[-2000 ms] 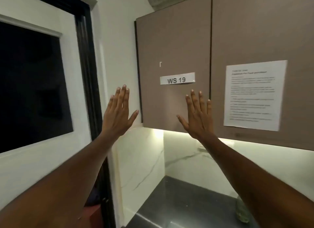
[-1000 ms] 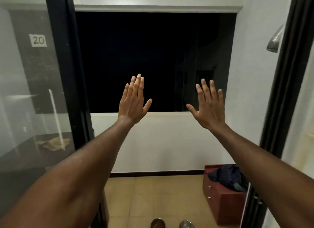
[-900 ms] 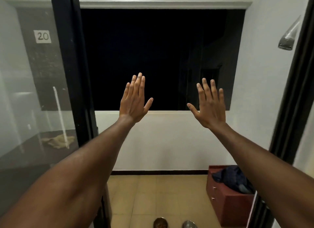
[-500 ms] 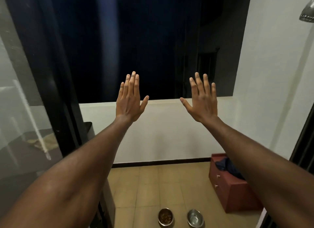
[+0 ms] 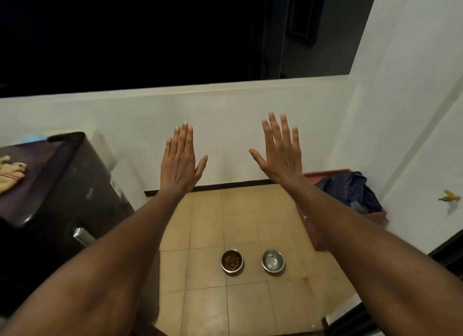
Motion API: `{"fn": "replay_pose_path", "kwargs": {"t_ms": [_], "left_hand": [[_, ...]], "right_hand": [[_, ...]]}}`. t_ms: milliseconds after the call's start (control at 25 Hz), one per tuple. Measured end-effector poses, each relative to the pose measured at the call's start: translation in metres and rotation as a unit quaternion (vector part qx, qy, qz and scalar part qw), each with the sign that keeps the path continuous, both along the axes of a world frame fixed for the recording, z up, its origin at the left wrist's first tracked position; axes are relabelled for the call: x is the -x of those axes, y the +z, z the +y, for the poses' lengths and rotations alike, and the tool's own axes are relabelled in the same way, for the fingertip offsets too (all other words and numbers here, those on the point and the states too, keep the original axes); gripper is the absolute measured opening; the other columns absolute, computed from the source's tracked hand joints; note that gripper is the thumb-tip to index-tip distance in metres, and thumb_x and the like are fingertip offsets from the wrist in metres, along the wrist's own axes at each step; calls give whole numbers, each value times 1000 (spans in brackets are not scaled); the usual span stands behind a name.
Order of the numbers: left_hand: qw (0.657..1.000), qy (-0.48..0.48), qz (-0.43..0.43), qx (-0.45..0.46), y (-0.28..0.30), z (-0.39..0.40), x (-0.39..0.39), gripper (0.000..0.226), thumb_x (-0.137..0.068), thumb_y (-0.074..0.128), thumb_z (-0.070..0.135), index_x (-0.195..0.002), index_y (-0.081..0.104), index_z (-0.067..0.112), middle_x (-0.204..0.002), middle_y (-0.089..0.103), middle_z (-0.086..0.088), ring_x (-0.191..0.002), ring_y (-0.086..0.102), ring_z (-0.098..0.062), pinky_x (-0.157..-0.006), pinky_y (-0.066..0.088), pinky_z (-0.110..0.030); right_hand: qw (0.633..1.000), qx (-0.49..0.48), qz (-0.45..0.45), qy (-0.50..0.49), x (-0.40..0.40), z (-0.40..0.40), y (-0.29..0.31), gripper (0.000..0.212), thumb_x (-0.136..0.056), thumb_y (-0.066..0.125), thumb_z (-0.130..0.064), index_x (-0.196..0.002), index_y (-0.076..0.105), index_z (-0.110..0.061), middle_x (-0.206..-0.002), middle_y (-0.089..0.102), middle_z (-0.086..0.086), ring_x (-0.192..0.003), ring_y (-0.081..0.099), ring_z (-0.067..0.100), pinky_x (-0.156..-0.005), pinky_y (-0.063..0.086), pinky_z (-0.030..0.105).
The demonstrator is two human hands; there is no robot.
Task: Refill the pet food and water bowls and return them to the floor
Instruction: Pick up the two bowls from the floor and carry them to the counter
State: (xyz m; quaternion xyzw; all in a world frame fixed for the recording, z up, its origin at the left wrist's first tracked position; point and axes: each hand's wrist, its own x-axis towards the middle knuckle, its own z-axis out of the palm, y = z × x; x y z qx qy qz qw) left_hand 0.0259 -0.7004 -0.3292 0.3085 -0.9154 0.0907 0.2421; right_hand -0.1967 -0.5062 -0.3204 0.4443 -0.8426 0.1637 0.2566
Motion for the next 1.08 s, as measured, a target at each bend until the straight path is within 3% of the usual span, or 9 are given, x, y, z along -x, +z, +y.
{"fn": "replay_pose_path", "kwargs": {"t_ms": [200,360,640,840,1080], "left_hand": [[996,29,-55,-68,-100,-23,53,89,-108,26,63,-169,-9,9,-179,-10,-11,-167,-5,-27,-135,8,-46],[988,34,-90,-118,-182,-29,83,89,-108,30,62,-170,-3,7,-180,-3,-12,-167,-1,-28,-135,13,-48],[969,43,-140,-197,-366,-58,143,88,-108,31,63,-170,0,9,-180,0,-11,-167,3,-29,-134,9,-46],[941,51,-179,-283,-551,-92,180,87,-108,32,62,-170,2,9,-180,4,-11,-166,8,-29,-133,18,-48],[884,73,-251,-387,-764,-103,190,83,-108,43,56,-169,17,7,-176,23,-14,-161,29,-33,-126,34,-48]], "right_hand": [[996,-55,-69,23,64,-41,-108,94,-100,44,-71,-171,14,-18,-181,0,7,-167,-2,33,-132,12,62],[985,-111,-127,25,91,-53,-198,93,-100,46,-71,-170,19,-16,-181,5,9,-167,2,35,-131,18,63],[961,-174,-214,11,146,-67,-391,89,-100,38,-74,-169,22,-20,-181,9,8,-167,7,35,-131,16,62],[932,-213,-290,-47,196,-75,-579,90,-100,33,-75,-170,22,-19,-181,9,7,-167,8,35,-130,21,63],[896,-240,-358,-105,214,-68,-803,89,-96,59,-67,-163,40,-12,-174,31,14,-161,29,39,-126,33,62]]}}
